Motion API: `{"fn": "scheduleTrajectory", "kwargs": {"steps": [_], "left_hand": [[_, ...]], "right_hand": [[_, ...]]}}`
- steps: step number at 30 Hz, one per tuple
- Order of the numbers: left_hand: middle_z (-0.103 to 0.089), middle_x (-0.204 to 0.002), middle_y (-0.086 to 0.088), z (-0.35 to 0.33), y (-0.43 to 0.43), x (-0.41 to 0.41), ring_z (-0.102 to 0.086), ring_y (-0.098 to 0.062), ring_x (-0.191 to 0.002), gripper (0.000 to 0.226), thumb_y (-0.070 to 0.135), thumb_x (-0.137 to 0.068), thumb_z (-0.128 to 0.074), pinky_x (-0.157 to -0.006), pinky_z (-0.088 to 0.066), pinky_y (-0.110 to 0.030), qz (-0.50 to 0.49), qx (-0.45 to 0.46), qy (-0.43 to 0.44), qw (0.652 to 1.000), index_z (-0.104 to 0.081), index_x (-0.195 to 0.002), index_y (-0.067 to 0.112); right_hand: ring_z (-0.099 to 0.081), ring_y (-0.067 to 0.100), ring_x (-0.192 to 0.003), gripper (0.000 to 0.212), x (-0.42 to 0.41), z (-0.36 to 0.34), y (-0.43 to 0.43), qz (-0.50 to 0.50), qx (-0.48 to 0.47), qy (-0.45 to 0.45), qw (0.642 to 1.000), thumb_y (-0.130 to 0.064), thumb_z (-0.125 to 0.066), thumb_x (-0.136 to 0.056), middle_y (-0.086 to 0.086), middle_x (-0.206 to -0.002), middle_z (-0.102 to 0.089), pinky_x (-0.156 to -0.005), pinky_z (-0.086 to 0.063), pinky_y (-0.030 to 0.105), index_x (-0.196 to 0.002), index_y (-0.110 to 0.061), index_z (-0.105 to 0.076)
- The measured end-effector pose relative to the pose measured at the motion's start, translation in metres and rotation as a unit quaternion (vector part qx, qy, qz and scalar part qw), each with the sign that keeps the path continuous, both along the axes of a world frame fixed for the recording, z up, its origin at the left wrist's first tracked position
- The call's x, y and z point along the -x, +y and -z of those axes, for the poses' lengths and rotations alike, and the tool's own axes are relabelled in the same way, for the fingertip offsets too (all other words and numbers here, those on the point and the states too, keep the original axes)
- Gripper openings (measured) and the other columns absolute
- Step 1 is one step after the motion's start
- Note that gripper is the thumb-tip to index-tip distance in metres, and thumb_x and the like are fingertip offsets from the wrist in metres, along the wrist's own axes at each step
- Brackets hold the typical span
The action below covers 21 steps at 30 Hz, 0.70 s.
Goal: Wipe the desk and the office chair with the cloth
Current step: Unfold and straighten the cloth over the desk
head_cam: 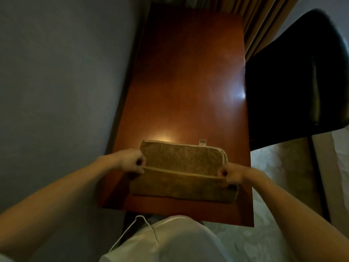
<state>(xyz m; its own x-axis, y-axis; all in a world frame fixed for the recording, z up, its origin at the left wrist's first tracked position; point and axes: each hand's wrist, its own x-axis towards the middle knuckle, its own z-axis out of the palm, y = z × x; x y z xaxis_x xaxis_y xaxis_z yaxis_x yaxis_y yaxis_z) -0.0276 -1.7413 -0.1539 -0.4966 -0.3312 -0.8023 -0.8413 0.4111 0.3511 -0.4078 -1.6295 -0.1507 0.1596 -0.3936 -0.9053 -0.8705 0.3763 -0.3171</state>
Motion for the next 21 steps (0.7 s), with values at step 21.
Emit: {"fn": "scheduleTrajectory", "kwargs": {"steps": [21], "left_hand": [[-0.067,-0.097,-0.007,0.065,-0.027,0.003,-0.067,-0.025,-0.088,0.058,0.07,-0.085,-0.069,-0.072,-0.054,-0.035,-0.383,0.047,-0.086,0.918,-0.056,-0.092,0.014]], "right_hand": [[-0.065,0.032,-0.109,0.057,0.003,0.046,-0.034,0.263,0.111,0.179,0.941,-0.027,-0.07,-0.098,0.016,-0.126,-0.058,-0.094,-0.059,0.048,-0.141,-0.007,-0.038]]}}
